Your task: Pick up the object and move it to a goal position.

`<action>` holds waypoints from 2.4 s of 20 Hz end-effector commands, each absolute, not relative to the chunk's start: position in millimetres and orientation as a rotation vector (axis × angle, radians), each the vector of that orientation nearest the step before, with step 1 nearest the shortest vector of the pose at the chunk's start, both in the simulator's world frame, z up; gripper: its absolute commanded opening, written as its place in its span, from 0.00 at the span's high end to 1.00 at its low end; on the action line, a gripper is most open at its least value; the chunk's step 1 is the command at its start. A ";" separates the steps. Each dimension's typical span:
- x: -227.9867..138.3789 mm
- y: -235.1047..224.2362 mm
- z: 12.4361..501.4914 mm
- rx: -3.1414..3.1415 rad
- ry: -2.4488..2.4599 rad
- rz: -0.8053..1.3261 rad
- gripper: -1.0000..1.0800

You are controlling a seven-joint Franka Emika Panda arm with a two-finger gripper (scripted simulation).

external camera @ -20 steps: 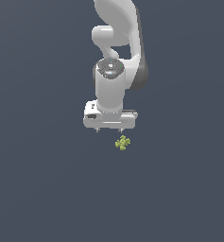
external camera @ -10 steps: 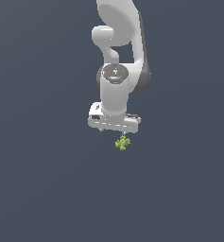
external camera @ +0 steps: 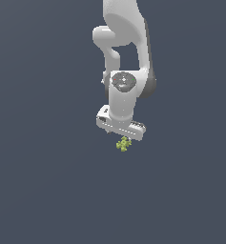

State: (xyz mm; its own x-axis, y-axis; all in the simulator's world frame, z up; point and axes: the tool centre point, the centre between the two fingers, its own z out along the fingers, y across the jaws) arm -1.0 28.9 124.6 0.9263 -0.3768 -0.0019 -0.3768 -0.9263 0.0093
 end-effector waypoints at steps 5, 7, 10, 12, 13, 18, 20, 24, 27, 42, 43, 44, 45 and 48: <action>-3.4 43.5 108.8 3.025 -0.834 -0.003 0.04; -4.2 47.1 105.0 3.010 -0.891 -0.002 0.04; -5.2 51.4 100.1 2.989 -0.962 -0.001 0.04; -5.7 53.7 97.6 2.977 -0.999 -0.001 0.04; -6.0 54.7 96.5 2.972 -1.015 -0.001 0.04; -6.8 57.8 93.0 2.955 -1.066 0.000 0.04; -6.9 58.2 92.5 2.952 -1.074 0.000 0.04; -7.0 58.3 91.1 2.954 -1.068 -0.001 0.04; -7.2 58.3 83.1 2.954 -1.069 0.000 0.04; -7.1 58.4 42.3 2.952 -1.075 0.000 1.00; -7.1 58.4 42.3 2.952 -1.075 0.000 1.00; -7.1 58.4 42.3 2.952 -1.075 0.000 1.00; -7.1 58.4 42.3 2.952 -1.075 0.000 1.00; -7.1 58.4 42.3 2.952 -1.075 0.000 1.00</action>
State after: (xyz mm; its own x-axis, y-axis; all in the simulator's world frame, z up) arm -6.9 58.3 42.7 0.7658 -0.6431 0.0005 -0.6431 -0.7658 -0.0004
